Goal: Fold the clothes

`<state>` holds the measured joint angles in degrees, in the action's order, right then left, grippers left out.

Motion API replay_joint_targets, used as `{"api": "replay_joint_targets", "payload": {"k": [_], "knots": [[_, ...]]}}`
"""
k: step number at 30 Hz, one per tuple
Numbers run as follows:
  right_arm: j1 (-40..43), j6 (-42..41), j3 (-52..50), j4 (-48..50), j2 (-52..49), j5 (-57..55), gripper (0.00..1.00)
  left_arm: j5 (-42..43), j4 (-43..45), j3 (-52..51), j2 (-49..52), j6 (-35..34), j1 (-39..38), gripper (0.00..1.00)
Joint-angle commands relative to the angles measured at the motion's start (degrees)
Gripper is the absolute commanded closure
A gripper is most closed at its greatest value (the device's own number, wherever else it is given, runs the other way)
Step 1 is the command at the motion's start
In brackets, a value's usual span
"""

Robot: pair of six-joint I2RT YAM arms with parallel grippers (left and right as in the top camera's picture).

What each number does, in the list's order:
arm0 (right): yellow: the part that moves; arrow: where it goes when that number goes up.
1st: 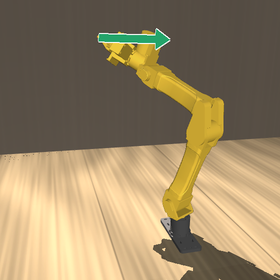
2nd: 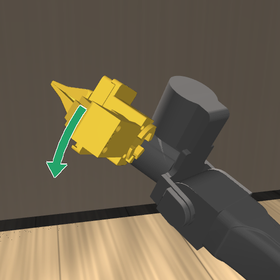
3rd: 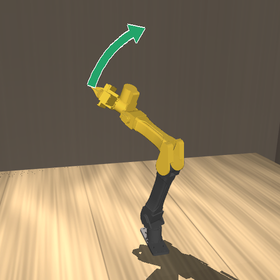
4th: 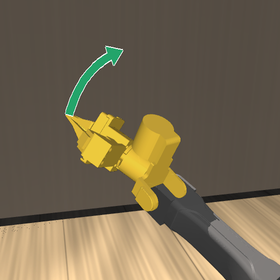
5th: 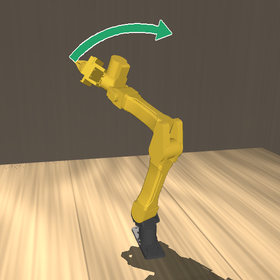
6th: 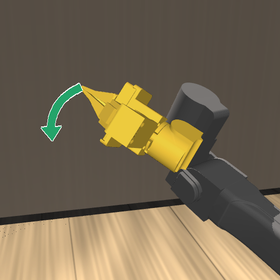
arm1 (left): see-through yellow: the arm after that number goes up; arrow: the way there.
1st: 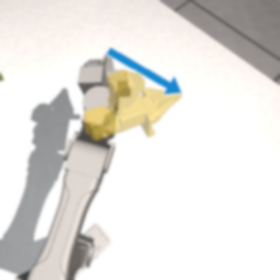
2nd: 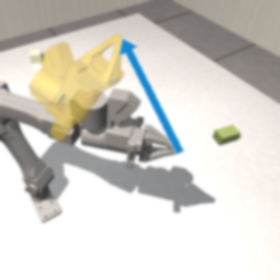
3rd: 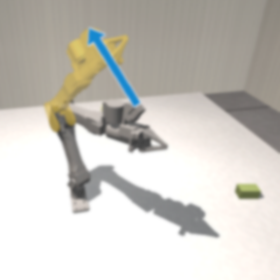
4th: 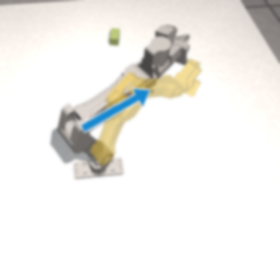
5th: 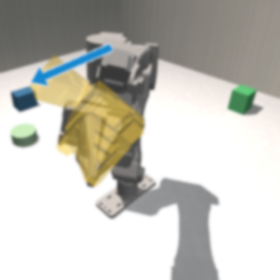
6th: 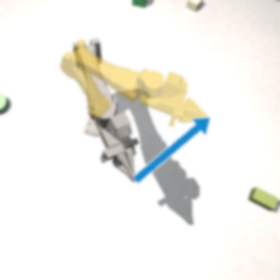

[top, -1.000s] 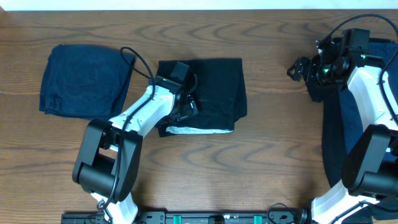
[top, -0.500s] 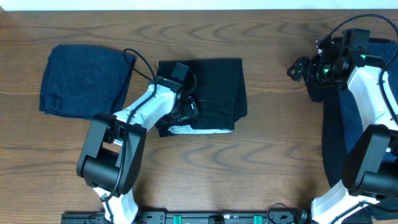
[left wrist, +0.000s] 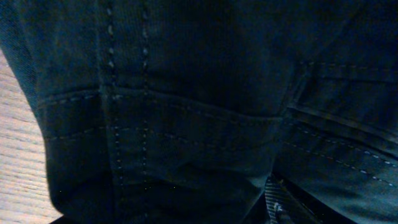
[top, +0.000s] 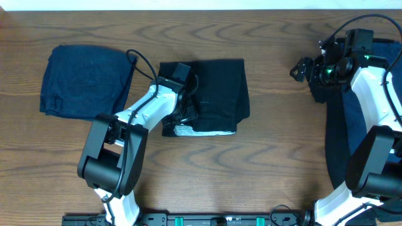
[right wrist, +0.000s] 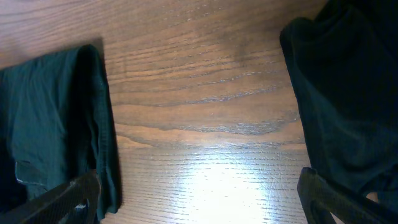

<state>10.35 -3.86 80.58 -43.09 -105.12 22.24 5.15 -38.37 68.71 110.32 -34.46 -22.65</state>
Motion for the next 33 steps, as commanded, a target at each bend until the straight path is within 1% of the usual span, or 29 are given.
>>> {"api": "replay_joint_targets", "payload": {"k": [1,4,7,8,13,16,20,22,23,24,25,27,29,32,33], "knots": [[0.09,0.11,0.52,-0.15,0.0,0.02,0.01,0.9,-0.98,-1.05,2.69,1.44,-0.39,0.32],[0.09,0.11,0.52,-0.15,0.0,0.02,0.01,0.85,-0.98,-1.05,2.69,1.44,-0.39,0.16],[0.09,0.11,0.52,-0.15,0.0,0.02,0.01,0.85,-1.01,-1.05,2.69,1.44,-0.39,0.04],[0.09,0.11,0.52,-0.15,0.0,0.02,0.01,0.85,-1.03,-1.05,2.69,1.44,-0.39,0.02],[0.09,0.11,0.52,-0.15,0.0,0.02,0.01,1.18,-1.11,-1.05,2.45,3.61,-0.22,0.01],[0.09,0.11,0.52,-0.15,0.0,0.02,0.01,4.28,-1.25,-1.05,2.4,6.23,0.24,0.01],[0.09,0.11,0.52,-0.15,0.0,0.02,0.01,6.14,-1.64,-1.11,2.4,6.38,0.9,0.01],[0.09,0.11,0.52,-0.15,0.0,0.02,0.01,6.23,-1.57,-1.29,2.4,6.38,0.9,0.03],[0.09,0.11,0.52,-0.15,0.0,0.02,0.01,6.23,-1.55,-1.44,2.4,6.38,0.9,0.07],[0.09,0.11,0.52,-0.15,0.0,0.02,0.01,6.23,-1.55,-1.64,2.4,6.38,0.9,0.14],[0.09,0.11,0.52,-0.15,0.0,0.02,0.01,6.23,-1.33,-1.95,2.4,6.38,0.9,0.25],[0.09,0.11,0.52,-0.15,0.0,0.02,0.01,6.25,-0.52,-2.84,2.4,6.36,0.9,0.41],[0.09,0.11,0.52,-0.15,0.0,0.02,0.01,6.25,0.85,-4.17,2.4,6.36,0.9,0.48],[0.09,0.11,0.52,-0.15,0.0,0.02,0.01,6.25,3.06,-6.21,2.4,6.12,0.9,0.51],[0.09,0.11,0.52,-0.15,0.0,0.02,0.01,6.23,3.21,-6.45,2.4,6.12,0.9,0.59]]}}
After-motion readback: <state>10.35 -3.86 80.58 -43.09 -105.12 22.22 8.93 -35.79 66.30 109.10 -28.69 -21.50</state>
